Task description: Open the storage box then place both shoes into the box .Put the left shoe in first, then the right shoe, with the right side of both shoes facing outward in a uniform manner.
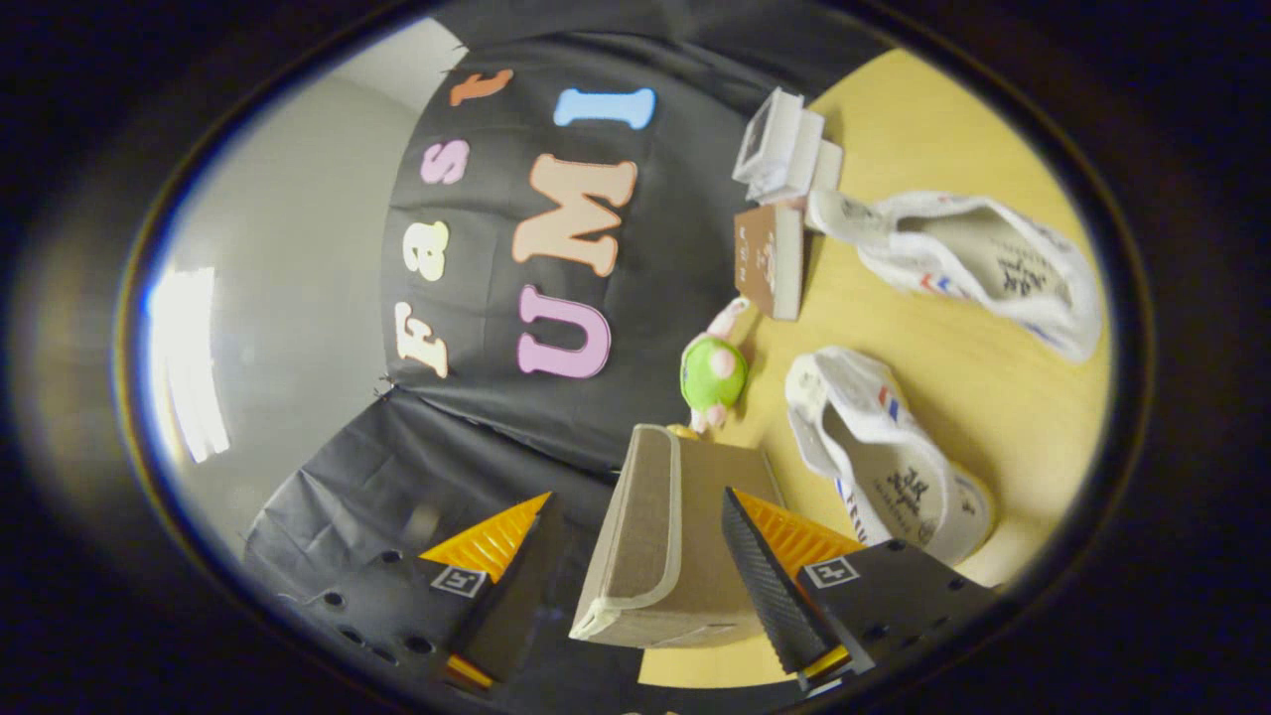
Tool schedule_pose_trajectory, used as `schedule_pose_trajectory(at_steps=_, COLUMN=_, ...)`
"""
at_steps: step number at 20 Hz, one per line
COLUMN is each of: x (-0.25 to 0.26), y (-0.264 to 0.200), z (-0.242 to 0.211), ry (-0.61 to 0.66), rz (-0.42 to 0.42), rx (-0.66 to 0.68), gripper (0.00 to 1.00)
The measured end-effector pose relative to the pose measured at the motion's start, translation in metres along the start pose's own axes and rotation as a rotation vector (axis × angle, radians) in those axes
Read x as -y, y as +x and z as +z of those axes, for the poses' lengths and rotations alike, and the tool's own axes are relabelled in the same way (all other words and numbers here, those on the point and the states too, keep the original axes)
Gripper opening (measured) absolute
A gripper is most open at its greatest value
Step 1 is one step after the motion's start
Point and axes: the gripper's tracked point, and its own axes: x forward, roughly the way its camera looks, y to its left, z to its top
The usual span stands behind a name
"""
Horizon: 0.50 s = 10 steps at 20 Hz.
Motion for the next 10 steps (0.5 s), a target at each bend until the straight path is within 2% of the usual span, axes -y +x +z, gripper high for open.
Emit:
schedule_pose_trajectory(at_steps=3, x=0.010, y=0.006, z=-0.037, ry=0.055, rz=-0.013, rx=-0.101, gripper=0.99)
schedule_pose_trajectory(at_steps=6, x=0.001, y=0.011, z=-0.068, ry=0.066, rz=0.010, rx=-0.182, gripper=0.99)
schedule_pose_trajectory(at_steps=10, x=-0.009, y=0.006, z=-0.070, ry=0.097, rz=0.047, rx=-0.194, gripper=0.98)
